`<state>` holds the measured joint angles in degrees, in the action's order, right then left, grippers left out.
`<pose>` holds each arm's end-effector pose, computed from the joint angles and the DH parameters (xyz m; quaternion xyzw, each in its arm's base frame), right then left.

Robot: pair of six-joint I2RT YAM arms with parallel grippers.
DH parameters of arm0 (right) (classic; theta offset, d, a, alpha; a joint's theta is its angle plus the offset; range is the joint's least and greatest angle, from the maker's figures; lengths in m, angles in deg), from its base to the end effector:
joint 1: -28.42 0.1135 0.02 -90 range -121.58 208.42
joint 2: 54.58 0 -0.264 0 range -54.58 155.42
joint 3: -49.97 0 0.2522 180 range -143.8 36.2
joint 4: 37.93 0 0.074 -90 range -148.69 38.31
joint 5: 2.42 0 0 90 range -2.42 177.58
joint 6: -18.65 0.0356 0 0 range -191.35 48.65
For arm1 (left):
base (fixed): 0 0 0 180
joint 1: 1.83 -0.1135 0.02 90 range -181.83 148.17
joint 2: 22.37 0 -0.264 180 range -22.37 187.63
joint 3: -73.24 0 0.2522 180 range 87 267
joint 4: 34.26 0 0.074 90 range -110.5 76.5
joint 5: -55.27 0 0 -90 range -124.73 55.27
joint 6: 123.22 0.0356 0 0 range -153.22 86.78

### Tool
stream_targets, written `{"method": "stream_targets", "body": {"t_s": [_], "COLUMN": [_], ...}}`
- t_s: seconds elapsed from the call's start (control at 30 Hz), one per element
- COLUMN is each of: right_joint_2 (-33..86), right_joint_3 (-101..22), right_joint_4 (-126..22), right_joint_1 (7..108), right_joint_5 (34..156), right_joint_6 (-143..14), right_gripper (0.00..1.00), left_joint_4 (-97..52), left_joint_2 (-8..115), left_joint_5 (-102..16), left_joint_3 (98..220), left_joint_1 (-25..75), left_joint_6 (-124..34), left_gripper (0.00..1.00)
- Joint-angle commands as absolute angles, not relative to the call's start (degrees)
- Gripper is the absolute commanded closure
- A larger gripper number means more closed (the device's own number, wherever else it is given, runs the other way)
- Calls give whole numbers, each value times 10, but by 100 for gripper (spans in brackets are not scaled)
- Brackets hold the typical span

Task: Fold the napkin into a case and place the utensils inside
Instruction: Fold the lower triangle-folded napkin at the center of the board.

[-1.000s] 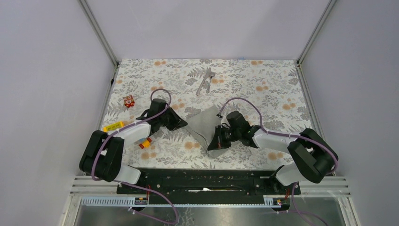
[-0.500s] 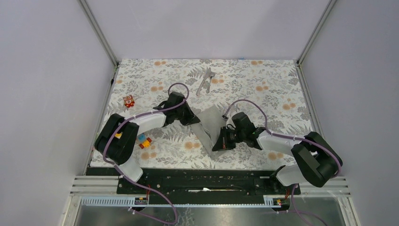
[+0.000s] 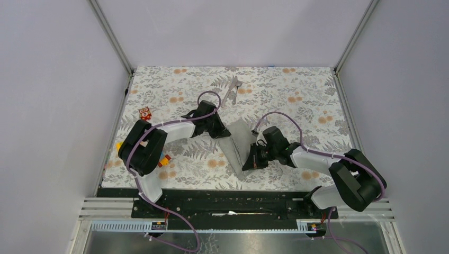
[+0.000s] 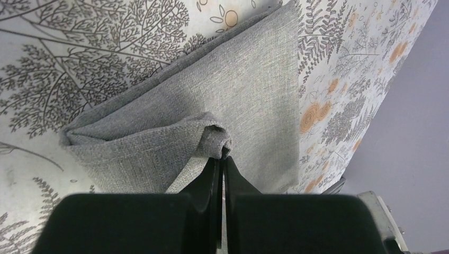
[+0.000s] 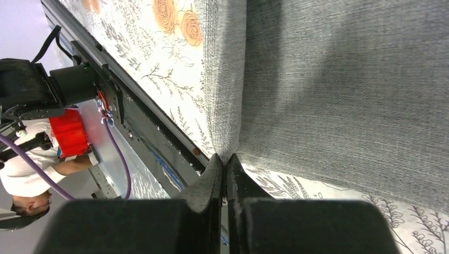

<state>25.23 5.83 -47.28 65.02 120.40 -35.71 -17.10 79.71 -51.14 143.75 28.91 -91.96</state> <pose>0.1905 0.1655 0.1528 -0.1155 0.8854 0.4272 0.1425 0.3055 -0.1934 0.1583 -0.1753 0.9109 -0.3404 0.1537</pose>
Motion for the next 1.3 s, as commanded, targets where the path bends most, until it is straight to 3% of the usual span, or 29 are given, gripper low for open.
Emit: {"method": "stream_targets", "body": {"t_s": [0.0,0.23,0.6,0.7,0.87,1.13,1.23,1.27], "right_joint_2": [254,249,227,243,308,361,375,378], "right_joint_3": [58,36,-26,-50,-90,-112,-120,-122], "right_joint_4": [-489,-546,-617,-620,-605,-581,-580,-580], "right_joint_1": [641,639,640,640,639,639,640,640], "right_joint_5": [1185,1156,1112,1091,1086,1070,1069,1068], "right_joint_6": [-372,-399,-468,-491,-503,-504,-501,-498], "right_gripper": [98,87,41,36,36,49,62,71], "left_joint_4": [-182,-182,-188,-188,-190,-189,-192,-197], "left_joint_2": [817,837,852,853,854,853,859,861], "left_joint_5": [-518,-519,-526,-525,-528,-531,-533,-536], "left_joint_3": [1472,1481,1492,1489,1489,1494,1499,1501], "left_joint_1": [292,293,295,294,295,294,293,294], "left_joint_6": [-909,-904,-904,-903,-903,-900,-903,-904], "left_gripper": [100,100,100,100,100,100,100,100]}}
